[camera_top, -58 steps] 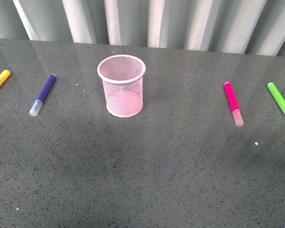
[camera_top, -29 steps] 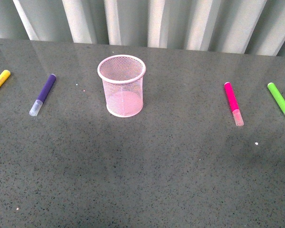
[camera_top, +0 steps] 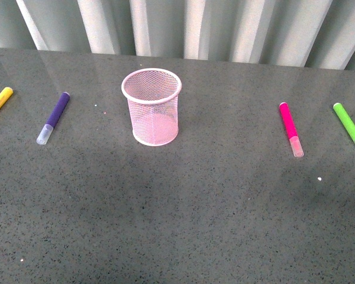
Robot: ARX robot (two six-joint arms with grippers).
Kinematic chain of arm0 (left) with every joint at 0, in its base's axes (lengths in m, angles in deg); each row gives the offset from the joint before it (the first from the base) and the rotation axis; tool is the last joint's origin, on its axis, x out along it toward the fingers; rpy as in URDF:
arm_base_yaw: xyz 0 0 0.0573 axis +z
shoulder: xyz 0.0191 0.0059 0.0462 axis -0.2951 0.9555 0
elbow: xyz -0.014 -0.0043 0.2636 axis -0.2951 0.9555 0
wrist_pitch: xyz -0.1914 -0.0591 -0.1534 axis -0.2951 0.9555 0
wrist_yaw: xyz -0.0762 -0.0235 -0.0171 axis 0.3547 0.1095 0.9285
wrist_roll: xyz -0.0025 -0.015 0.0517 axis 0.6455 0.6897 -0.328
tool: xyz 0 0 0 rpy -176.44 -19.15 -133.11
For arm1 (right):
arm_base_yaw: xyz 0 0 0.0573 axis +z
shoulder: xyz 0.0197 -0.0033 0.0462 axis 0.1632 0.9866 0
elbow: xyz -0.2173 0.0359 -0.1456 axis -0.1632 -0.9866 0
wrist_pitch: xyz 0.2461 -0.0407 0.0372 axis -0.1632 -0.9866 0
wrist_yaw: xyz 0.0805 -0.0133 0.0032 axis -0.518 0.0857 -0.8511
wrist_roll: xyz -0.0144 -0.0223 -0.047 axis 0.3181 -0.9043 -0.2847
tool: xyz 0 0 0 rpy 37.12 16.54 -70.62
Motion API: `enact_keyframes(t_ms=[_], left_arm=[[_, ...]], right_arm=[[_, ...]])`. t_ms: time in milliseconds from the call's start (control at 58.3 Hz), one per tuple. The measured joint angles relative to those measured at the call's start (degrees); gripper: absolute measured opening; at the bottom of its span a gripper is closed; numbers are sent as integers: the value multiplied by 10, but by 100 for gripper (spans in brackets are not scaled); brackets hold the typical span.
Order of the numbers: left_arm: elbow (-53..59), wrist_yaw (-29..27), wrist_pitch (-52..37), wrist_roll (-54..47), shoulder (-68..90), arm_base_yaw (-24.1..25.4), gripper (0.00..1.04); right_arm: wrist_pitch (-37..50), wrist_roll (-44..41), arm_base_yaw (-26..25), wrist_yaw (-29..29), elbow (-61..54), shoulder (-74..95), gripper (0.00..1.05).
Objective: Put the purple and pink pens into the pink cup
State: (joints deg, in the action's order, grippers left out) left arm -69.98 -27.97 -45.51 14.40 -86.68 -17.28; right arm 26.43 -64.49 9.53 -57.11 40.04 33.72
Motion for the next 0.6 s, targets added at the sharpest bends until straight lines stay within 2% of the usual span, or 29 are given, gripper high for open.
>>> enact_keyframes(t_ms=[326, 360, 395, 463, 600], left_arm=[[0, 0, 0, 0, 0, 0, 98], [-1, -11, 6, 6, 4, -3, 98], [-20, -66, 59, 33, 25, -21, 98], [-45, -118, 117, 78, 77, -46, 98], [-63, -97, 94, 130, 187, -55, 98]], right_arm=[[0, 0, 0, 0, 0, 0, 98], [0, 0, 0, 0, 0, 0, 98], [0, 0, 0, 0, 0, 0, 98], [0, 0, 0, 0, 0, 0, 98], [0, 0, 0, 0, 0, 0, 98]])
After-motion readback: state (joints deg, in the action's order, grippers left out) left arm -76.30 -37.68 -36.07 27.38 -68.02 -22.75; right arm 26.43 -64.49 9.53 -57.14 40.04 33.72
